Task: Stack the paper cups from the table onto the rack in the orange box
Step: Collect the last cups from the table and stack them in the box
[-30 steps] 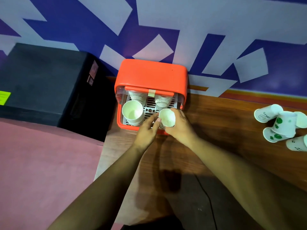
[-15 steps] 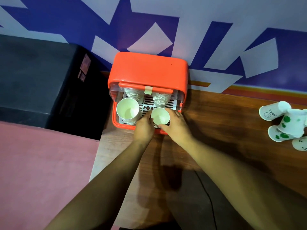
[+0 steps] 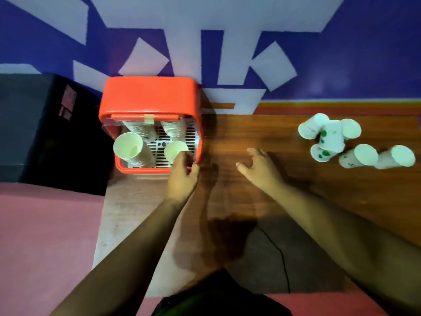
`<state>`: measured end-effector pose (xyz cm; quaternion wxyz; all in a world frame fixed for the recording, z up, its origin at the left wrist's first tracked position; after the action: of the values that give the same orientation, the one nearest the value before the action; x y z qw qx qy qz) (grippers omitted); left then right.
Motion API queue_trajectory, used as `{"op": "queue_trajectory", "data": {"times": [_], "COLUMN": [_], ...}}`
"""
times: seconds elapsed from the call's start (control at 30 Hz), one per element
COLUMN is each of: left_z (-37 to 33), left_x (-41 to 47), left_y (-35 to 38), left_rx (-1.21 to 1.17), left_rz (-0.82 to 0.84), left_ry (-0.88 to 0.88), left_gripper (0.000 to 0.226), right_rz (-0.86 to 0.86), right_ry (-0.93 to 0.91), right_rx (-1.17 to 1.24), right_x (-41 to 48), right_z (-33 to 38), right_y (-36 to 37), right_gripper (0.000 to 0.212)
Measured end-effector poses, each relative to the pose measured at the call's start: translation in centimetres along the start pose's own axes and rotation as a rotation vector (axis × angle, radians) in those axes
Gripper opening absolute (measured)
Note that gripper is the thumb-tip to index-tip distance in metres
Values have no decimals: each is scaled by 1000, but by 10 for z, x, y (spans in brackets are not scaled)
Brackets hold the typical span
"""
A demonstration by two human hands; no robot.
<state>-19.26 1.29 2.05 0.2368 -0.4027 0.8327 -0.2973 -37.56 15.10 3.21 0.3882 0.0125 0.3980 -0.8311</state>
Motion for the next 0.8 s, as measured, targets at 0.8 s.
{"op": "queue_trajectory", "data": {"times": [0.8], "left_z": [-272], "left_x": [43], "left_y": [317], "left_rx": [122], "left_rz": [312], "left_ry": [93], "left_gripper": [84], "right_rz": [-412], "right_ry": [264], "right_rx": [-75], "right_x": [23], "right_z": [-268], "right_y": [-228], "right_gripper": [54]}}
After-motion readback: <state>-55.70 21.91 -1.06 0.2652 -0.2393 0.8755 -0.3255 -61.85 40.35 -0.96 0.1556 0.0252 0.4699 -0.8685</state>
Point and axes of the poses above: each hand's wrist, its own x-axis towards the middle knuckle, its own y-axis out of the palm, z = x × y, the point moved 2 cm from there along x, towards the middle knuckle, and after that the axes turned 15 degrees about x, right-handed, at the moved point
